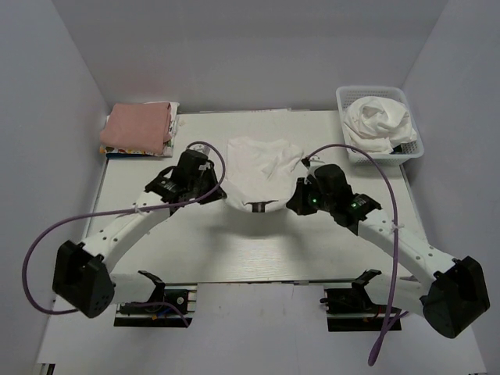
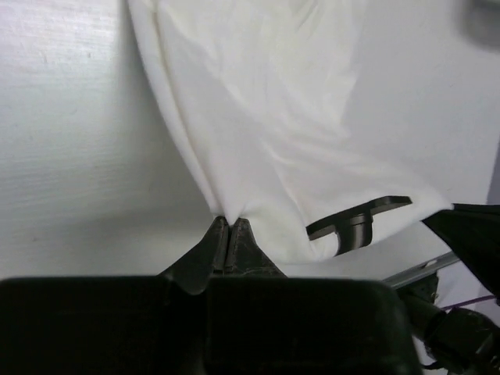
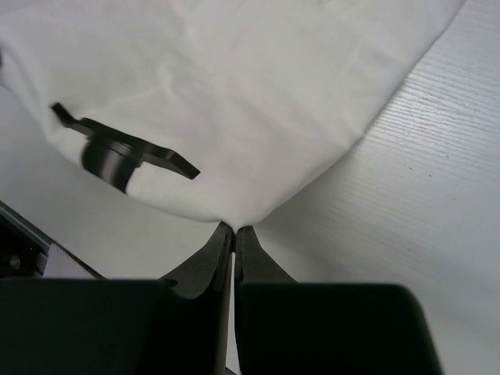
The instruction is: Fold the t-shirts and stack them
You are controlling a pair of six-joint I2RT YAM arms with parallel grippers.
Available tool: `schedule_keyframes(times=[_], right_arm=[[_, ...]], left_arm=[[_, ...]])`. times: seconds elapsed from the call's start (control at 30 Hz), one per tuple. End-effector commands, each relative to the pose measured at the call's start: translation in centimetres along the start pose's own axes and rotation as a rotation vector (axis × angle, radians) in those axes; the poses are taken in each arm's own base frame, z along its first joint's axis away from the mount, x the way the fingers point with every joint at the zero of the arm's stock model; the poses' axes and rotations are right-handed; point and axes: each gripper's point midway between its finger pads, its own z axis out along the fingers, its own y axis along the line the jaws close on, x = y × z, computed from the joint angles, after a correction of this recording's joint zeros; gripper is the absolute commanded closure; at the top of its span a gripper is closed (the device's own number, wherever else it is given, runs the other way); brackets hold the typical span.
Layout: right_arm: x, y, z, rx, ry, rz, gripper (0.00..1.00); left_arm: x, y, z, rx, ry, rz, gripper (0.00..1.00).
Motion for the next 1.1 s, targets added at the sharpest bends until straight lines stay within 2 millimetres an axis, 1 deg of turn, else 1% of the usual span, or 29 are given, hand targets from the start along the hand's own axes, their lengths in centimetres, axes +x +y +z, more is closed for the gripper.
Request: schedule_keyframes(times=[0.0, 0.03, 0.07, 0.1, 0.13, 0.17, 0.23, 0.3, 0.33, 0.37, 0.4, 0.43, 0.47, 0.5, 0.53, 0.6, 0.63, 0.67, 0.7, 0.73, 0.77, 0.8, 0.83, 0.87, 0.9, 0.97, 1.0, 1.03, 1.07], right_arm=[[-3.5, 0.4, -1.4, 0.035, -0.092, -0.008, 1.0], [-5.0, 0.1, -1.8, 0.077, -0.139, 0.007, 1.0], [-6.0, -0.8, -2.1, 0.139, -0.175, 0.023, 1.0], [-6.7, -1.0, -2.4, 0.162, -0.186, 0.039, 1.0], [-7.1, -2.1, -2.4, 0.226, -0.199, 0.049, 1.0], [-7.7, -2.3, -2.3, 0.244, -0.203, 0.052, 1.0], [-8.5, -2.9, -2.0, 0.282, -0.202, 0.059, 1.0], [-9.8, -3.4, -1.8, 0.311, -0.217, 0.074, 1.0], [-10.4, -3.5, -1.7, 0.314, -0.23, 0.079, 1.0], [-11.5, -3.4, -1.5, 0.319, -0.244, 0.081, 1.0], [-12.2, -4.1, -1.5, 0.337, -0.257, 0.093, 1.0], [-13.2, -4.1, -1.5, 0.338, -0.284, 0.097, 1.0], [-13.6, -4.6, -1.4, 0.359, -0.277, 0.104, 1.0], [-14.7, -5.2, -1.5, 0.375, -0.293, 0.114, 1.0], [-15.5, -5.2, -1.4, 0.375, -0.308, 0.116, 1.0], [-16.3, -6.3, -0.4, 0.387, -0.293, 0.127, 1.0], [-16.9, -6.5, 0.1, 0.383, -0.291, 0.126, 1.0], [-16.8, -6.5, 0.7, 0.37, -0.268, 0.122, 1.0], [-16.5, -7.6, 2.0, 0.374, -0.233, 0.13, 1.0], [-17.4, -7.3, 2.2, 0.355, -0.239, 0.126, 1.0], [-17.5, -7.7, 2.6, 0.357, -0.231, 0.132, 1.0], [-18.0, -8.2, 2.8, 0.355, -0.233, 0.135, 1.0], [-17.8, -8.9, 4.2, 0.363, -0.204, 0.142, 1.0], [-17.9, -9.2, 4.6, 0.365, -0.2, 0.144, 1.0], [-18.2, -10.3, 5.2, 0.377, -0.185, 0.153, 1.0], [-18.6, -11.4, 7.2, 0.376, -0.157, 0.166, 1.0], [-18.7, -11.8, 7.6, 0.367, -0.146, 0.175, 1.0], [-18.0, -12.3, 8.8, 0.354, -0.107, 0.184, 1.0], [-18.7, -12.8, 9.7, 0.346, -0.108, 0.192, 1.0]], left_arm=[[-3.6, -1.4, -2.4, 0.009, -0.142, -0.03, 1.0], [-4.0, -1.8, -2.4, 0.014, -0.146, -0.039, 1.0], [-5.3, -2.6, -2.7, 0.022, -0.176, -0.04, 1.0], [-6.0, -2.5, -2.6, -0.004, -0.196, -0.053, 1.0], [-6.5, -2.4, -1.8, -0.029, -0.196, -0.054, 1.0], [-7.6, -2.4, -1.9, -0.048, -0.209, -0.063, 1.0], [-8.8, -2.0, -1.4, -0.096, -0.223, -0.07, 1.0], [-10.8, -1.8, -0.8, -0.17, -0.26, -0.073, 1.0], [-11.5, -2.1, -0.5, -0.173, -0.271, -0.073, 1.0], [-13.1, -3.1, -0.9, -0.161, -0.307, -0.067, 1.0], [-13.7, -2.8, 0.1, -0.184, -0.306, -0.072, 1.0], [-15.0, -3.8, -0.2, -0.167, -0.325, -0.064, 1.0], [-15.9, -4.1, 0.0, -0.174, -0.343, -0.066, 1.0], [-16.4, -3.6, 0.2, -0.201, -0.344, -0.072, 1.0], [-17.4, -4.4, 1.1, -0.195, -0.351, -0.073, 1.0], [-18.7, -3.5, 1.9, -0.236, -0.356, -0.073, 1.0], [-19.8, -4.3, 1.8, -0.224, -0.372, -0.063, 1.0], [-19.6, -3.4, 3.7, -0.254, -0.337, -0.066, 1.0], [-19.9, -3.5, 4.4, -0.257, -0.334, -0.055, 1.0], [-20.8, -3.9, 4.6, -0.243, -0.337, -0.062, 1.0], [-21.2, -3.7, 5.3, -0.241, -0.332, -0.068, 1.0], [-20.6, -3.1, 7.6, -0.26, -0.287, -0.053, 1.0], [-22.2, -3.6, 7.6, -0.246, -0.317, -0.062, 1.0], [-22.5, -2.9, 8.2, -0.261, -0.31, -0.069, 1.0], [-22.5, -3.1, 8.9, -0.254, -0.3, -0.059, 1.0], [-23.7, -2.7, 11.1, -0.237, -0.302, -0.051, 1.0], [-23.8, -2.9, 11.8, -0.222, -0.299, -0.051, 1.0], [-24.1, -3.6, 12.4, -0.188, -0.296, -0.036, 1.0], [-24.0, -2.6, 14.0, -0.197, -0.282, -0.044, 1.0]])
